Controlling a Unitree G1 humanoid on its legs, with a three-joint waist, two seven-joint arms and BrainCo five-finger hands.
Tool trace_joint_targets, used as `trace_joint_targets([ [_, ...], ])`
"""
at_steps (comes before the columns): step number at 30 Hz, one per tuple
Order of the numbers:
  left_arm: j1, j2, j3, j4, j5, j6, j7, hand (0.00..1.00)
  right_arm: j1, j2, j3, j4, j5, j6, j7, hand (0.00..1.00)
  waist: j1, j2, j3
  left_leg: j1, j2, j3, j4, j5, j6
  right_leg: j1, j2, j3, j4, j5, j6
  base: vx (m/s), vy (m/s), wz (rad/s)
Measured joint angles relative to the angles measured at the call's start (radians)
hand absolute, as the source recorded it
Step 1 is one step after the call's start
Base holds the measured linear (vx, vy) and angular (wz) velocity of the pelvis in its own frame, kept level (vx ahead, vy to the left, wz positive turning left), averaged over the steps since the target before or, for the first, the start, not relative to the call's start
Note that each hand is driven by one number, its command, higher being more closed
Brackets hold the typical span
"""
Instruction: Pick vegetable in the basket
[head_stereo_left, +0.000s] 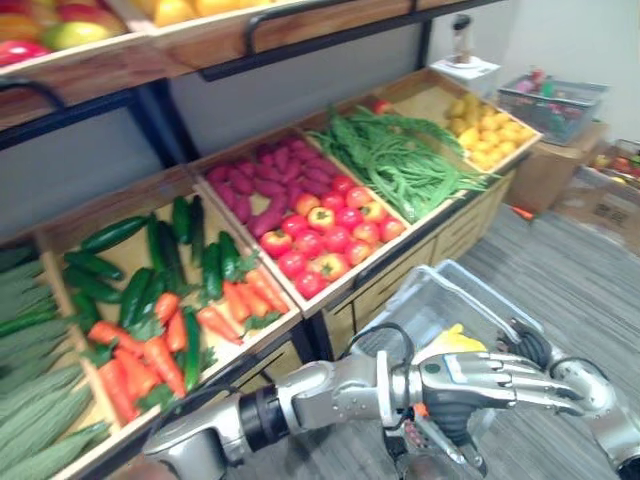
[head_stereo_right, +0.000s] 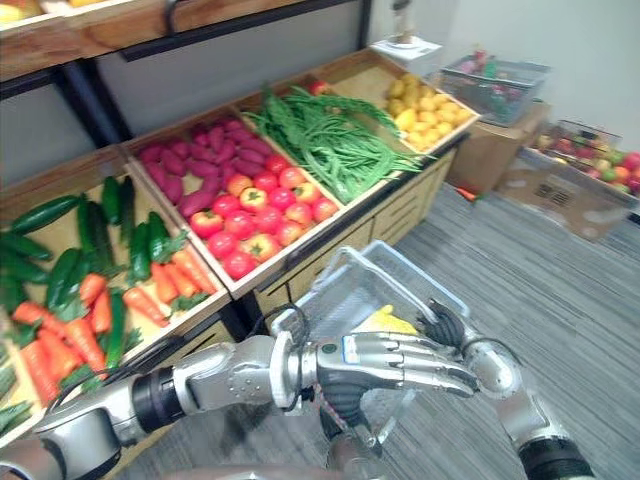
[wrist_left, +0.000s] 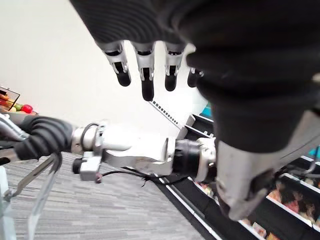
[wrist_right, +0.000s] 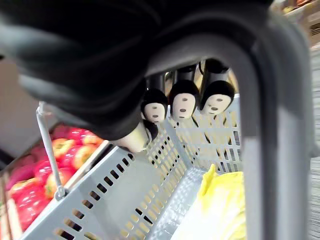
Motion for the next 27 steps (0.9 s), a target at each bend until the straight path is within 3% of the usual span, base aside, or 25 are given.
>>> trace_joint_targets([
  [3,0.067,0.081,0.061,-0.100,-0.012,0.002,0.006,0.00,0.035,0.080,-0.153,0.130,-0.023,0.048,-0.057,1.00,0.026,-0.003,0.001,-0.047,0.006,-0.119,0.027,0.002,0.017,0.028,-0.038,-0.107,-0.002,-0.014,-0.005,-0.07,-0.010,1.04],
  [6,0.174,0.160,0.201,-0.201,-0.012,0.003,0.046,0.00,0.065,0.151,-0.305,0.255,-0.026,0.074,-0.125,1.00,0.051,-0.007,-0.005,-0.093,-0.014,-0.235,0.024,0.014,0.038,0.053,-0.082,-0.209,-0.010,-0.022,-0.003,-0.05,0.033,1.06],
  [10,0.289,0.182,0.393,-0.278,-0.012,0.005,0.086,0.00,0.058,0.203,-0.459,0.425,0.008,0.084,-0.181,1.00,0.070,-0.009,-0.012,-0.143,-0.056,-0.353,0.002,0.046,0.072,0.071,-0.129,-0.310,-0.031,-0.021,-0.001,-0.01,0.055,0.93],
  [12,0.380,0.181,0.549,-0.312,-0.012,0.009,0.120,0.00,0.051,0.229,-0.530,0.529,0.025,0.091,-0.211,1.00,0.076,-0.017,-0.021,-0.157,-0.088,-0.410,-0.035,0.077,0.082,0.085,-0.149,-0.356,-0.050,-0.017,0.003,0.02,0.025,0.76],
  [14,0.444,0.160,0.681,-0.319,-0.011,0.019,0.146,0.00,0.053,0.254,-0.570,0.602,0.046,0.101,-0.229,1.00,0.079,-0.025,-0.026,-0.161,-0.111,-0.455,-0.070,0.101,0.088,0.099,-0.162,-0.395,-0.062,-0.017,0.003,0.02,0.001,0.72],
  [16,0.504,0.074,0.846,-0.320,-0.015,0.042,0.192,0.00,0.062,0.291,-0.606,0.688,0.077,0.109,-0.245,1.00,0.082,-0.034,-0.031,-0.186,-0.130,-0.513,-0.089,0.122,0.097,0.102,-0.178,-0.448,-0.062,-0.022,0.009,-0.01,0.013,0.70],
  [18,0.534,0.013,0.936,-0.319,-0.046,0.052,0.220,0.00,0.070,0.317,-0.623,0.726,0.094,0.115,-0.246,1.00,0.086,-0.041,-0.034,-0.203,-0.141,-0.544,-0.102,0.137,0.101,0.103,-0.188,-0.479,-0.062,-0.025,0.013,0.00,0.013,0.62],
  [19,0.560,-0.059,1.027,-0.312,-0.051,0.069,0.266,0.00,0.082,0.347,-0.641,0.752,0.113,0.129,-0.246,1.00,0.092,-0.046,-0.034,-0.212,-0.148,-0.574,-0.102,0.145,0.106,0.104,-0.194,-0.504,-0.062,-0.025,0.013,0.01,0.017,0.58],
  [23,0.641,-0.203,1.208,-0.239,-0.051,0.117,0.354,0.00,0.100,0.383,-0.687,0.780,0.139,0.128,-0.266,1.00,0.108,-0.059,-0.042,-0.226,-0.159,-0.607,-0.104,0.156,0.114,0.111,-0.204,-0.532,-0.062,-0.026,0.015,-0.02,0.018,0.32],
  [25,0.669,-0.234,1.269,-0.148,-0.049,0.137,0.382,0.00,0.102,0.411,-0.709,0.779,0.144,0.128,-0.269,1.00,0.104,-0.071,-0.050,-0.223,-0.165,-0.625,-0.122,0.164,0.109,0.119,-0.208,-0.551,-0.062,-0.028,0.012,-0.05,0.004,0.25],
  [27,0.702,-0.256,1.346,-0.007,-0.035,0.186,0.405,0.00,0.104,0.431,-0.716,0.779,0.153,0.128,-0.272,1.00,0.101,-0.086,-0.063,-0.223,-0.173,-0.641,-0.140,0.170,0.102,0.119,-0.211,-0.560,-0.062,-0.036,0.001,-0.05,0.010,0.14],
])
